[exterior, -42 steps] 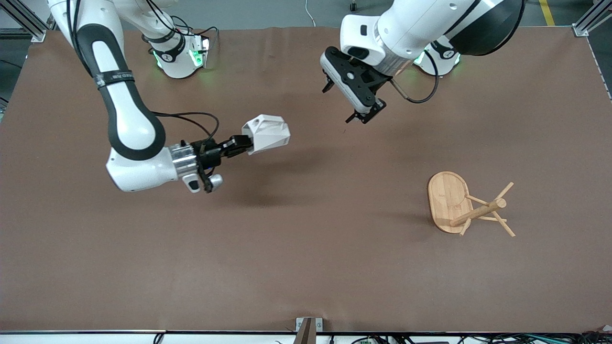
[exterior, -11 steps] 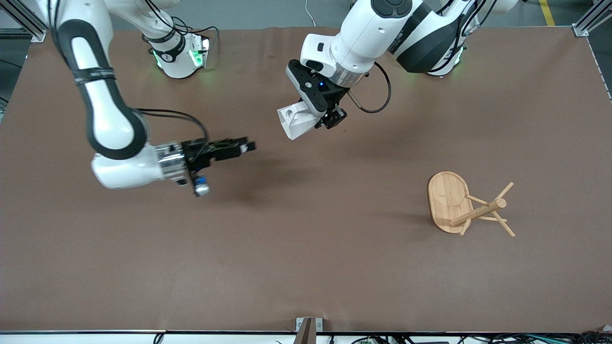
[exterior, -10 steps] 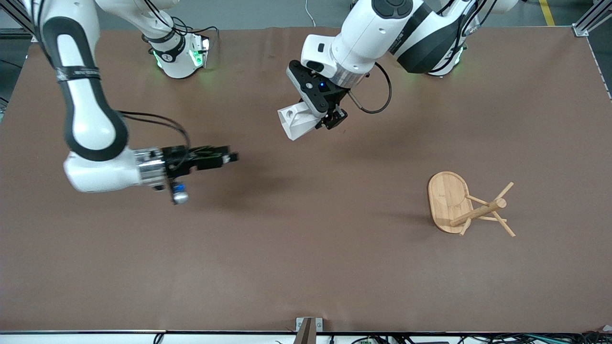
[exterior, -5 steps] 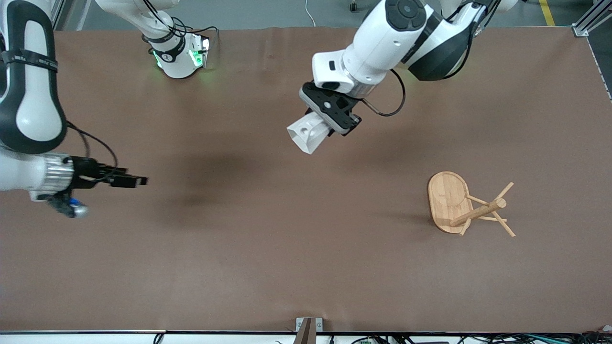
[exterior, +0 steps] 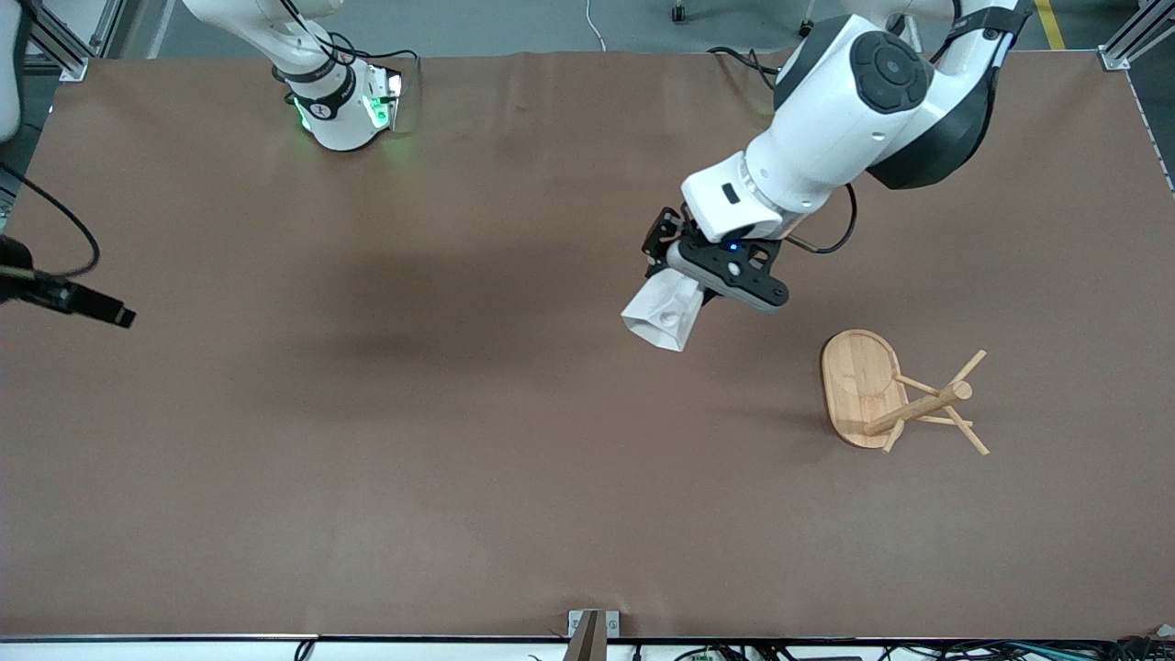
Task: Hang cup on rack
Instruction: 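Carry the cup with the left gripper toward the wooden rack while the right gripper retracts, then lower the cup with the left gripper onto a rack peg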
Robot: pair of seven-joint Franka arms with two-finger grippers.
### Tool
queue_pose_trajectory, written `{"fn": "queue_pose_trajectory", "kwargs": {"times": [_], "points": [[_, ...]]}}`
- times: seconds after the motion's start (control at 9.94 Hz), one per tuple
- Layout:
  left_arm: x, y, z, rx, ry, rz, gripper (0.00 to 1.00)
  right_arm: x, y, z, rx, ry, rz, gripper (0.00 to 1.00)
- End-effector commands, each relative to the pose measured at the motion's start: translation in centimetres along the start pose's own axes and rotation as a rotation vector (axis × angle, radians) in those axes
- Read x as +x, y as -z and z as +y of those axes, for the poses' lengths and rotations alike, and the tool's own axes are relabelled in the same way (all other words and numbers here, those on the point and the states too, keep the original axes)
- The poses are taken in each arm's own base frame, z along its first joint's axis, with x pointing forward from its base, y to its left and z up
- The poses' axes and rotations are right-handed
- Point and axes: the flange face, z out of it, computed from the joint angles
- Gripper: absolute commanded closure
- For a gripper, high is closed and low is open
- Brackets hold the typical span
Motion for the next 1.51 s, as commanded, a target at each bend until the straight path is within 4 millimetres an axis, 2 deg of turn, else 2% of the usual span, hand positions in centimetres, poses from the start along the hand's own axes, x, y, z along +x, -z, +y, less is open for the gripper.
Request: {"fn": "queue_pose_trajectory", "kwargs": {"times": [0.0,0.1,0.2,0.5,0.7,1.11,1.41], "points": [[0.0,-0.7,-1.8,0.025,0.157,-0.011,1.0,-3.3,4.6,2.3,0.015,0.006,0.042,0.0],[0.1,-0.5,-3.0,0.032,0.209,-0.011,1.0,-4.9,5.4,2.9,0.01,0.004,-0.005,0.0],[0.2,-0.3,-4.8,0.042,0.242,-0.013,1.0,-6.3,6.1,2.1,0.003,0.045,-0.011,0.0],[0.2,-0.3,-9.9,0.068,0.338,-0.02,1.0,-6.1,6.2,2.2,0.003,0.051,0.005,0.0],[-0.2,-0.3,-12.4,0.082,0.375,-0.026,1.0,-6.0,6.5,2.1,0.001,0.054,0.014,0.0],[-3.6,-2.8,-16.5,0.125,0.34,-0.032,1.0,-6.0,6.3,2.2,-0.037,0.118,0.012,0.0],[-5.0,-3.6,-20.2,0.146,0.265,-0.033,1.0,-6.1,6.3,2.3,-0.037,0.116,0.006,0.0]]}}
